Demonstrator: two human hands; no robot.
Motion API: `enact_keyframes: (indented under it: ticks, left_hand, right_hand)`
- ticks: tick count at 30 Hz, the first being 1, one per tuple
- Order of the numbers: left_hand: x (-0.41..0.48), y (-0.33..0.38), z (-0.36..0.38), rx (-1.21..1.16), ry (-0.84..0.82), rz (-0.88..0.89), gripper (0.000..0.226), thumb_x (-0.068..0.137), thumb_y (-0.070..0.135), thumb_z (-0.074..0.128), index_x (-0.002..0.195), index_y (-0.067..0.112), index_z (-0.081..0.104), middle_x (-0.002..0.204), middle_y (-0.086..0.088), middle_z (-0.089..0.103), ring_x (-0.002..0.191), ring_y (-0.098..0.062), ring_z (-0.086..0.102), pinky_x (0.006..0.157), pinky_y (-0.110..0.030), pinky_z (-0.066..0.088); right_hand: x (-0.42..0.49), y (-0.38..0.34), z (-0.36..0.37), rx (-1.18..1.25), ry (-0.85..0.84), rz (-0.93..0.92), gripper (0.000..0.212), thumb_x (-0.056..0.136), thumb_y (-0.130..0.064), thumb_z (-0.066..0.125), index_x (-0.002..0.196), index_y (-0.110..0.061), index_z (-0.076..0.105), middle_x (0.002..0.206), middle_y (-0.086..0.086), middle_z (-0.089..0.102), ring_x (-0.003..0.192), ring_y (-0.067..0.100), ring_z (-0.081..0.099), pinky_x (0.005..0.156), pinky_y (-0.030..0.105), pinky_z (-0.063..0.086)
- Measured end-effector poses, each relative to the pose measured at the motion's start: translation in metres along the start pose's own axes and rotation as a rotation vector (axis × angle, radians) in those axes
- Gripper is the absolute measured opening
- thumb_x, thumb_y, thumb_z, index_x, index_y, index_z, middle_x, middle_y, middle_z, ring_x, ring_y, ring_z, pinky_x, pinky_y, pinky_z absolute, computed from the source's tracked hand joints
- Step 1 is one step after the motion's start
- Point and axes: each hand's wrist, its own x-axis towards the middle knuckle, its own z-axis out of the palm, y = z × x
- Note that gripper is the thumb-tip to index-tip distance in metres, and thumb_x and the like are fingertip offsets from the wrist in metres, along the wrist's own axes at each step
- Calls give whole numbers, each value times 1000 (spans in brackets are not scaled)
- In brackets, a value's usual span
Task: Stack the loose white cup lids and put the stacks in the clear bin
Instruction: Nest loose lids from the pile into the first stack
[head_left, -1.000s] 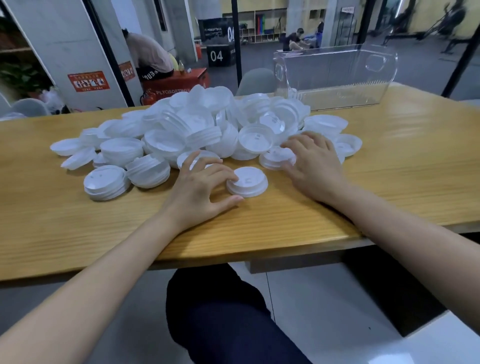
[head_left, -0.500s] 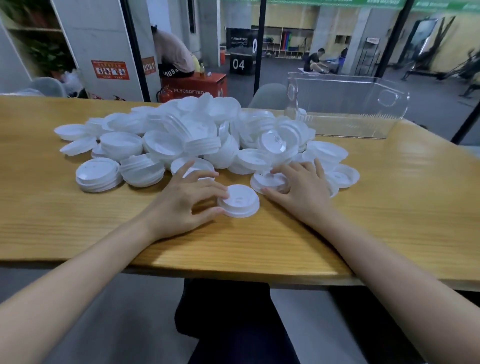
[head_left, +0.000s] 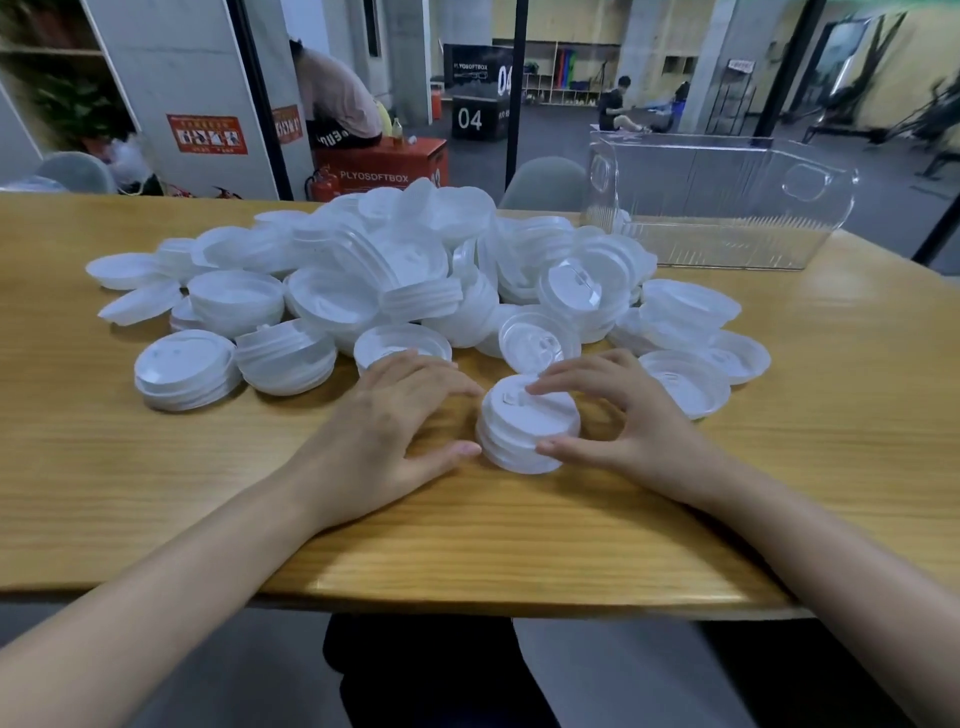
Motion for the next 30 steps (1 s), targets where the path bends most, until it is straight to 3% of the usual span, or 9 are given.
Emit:
enact_keyframes:
  ticks: [3, 12, 17, 19, 21, 24, 26, 30]
  left_hand:
    - [1, 1, 0, 14, 5, 0, 49, 90, 53, 54, 125, 20, 59, 122, 5, 61, 126, -10, 45, 112, -21, 23]
    - [2, 1, 0, 49, -26, 45, 45, 92, 53, 54, 122, 21, 61, 125, 10, 62, 127, -12, 49, 112, -27, 27]
    - [2, 3, -1, 72, -10, 70, 42, 92, 49, 55, 121, 19, 65, 125, 6, 63, 127, -15, 50, 113, -33, 28]
    - [4, 5, -1, 79, 14, 91, 38, 93, 44, 55, 119, 18, 66, 125, 5, 63, 127, -15, 51, 115, -39, 28]
    - [5, 9, 0, 70, 15, 122, 36, 96, 40, 53, 119, 17, 67, 125, 4, 64, 126, -15, 51, 117, -41, 27]
    - [11, 13, 4, 131, -54, 215, 36, 99, 37, 48, 118, 14, 68, 123, 3, 66, 123, -16, 54, 118, -41, 23]
    - [18, 13, 4, 179, -95, 243, 37, 101, 36, 44, 117, 13, 69, 121, 2, 67, 120, -17, 56, 117, -43, 23]
    - [24, 7, 4, 190, -93, 227, 39, 103, 35, 39, 114, 13, 69, 119, 2, 67, 116, -15, 56, 117, -40, 24]
  right_hand:
    - [0, 1, 4, -20, -18, -24, 48, 68, -64, 70, 111, -43, 69, 121, -25, 60, 116, 9, 45, 103, 33, 38]
    - [1, 4, 6, -79, -64, -25, 50, 69, -69, 65, 112, -44, 69, 122, -28, 55, 115, 8, 41, 105, 36, 35]
    - [1, 6, 3, -81, -46, -33, 46, 72, -70, 62, 113, -49, 65, 126, -29, 54, 120, 3, 39, 105, 28, 33]
    - [4, 7, -2, -84, 34, -36, 43, 77, -66, 61, 115, -45, 65, 125, -27, 56, 119, 3, 42, 104, 27, 34]
    - [9, 11, -10, -199, 109, -39, 39, 83, -54, 65, 118, -35, 67, 125, -20, 59, 117, 11, 44, 103, 35, 36]
    - [22, 20, -20, -471, 46, -4, 37, 88, -31, 72, 124, -31, 64, 129, -13, 59, 119, 23, 43, 96, 37, 30]
    - [30, 27, -19, -582, -3, -34, 38, 87, -27, 73, 124, -28, 65, 130, -10, 60, 120, 27, 44, 91, 35, 25]
    - [38, 34, -10, -645, 51, -130, 21, 81, -23, 78, 101, -23, 72, 112, -4, 68, 107, 32, 55, 83, 40, 31]
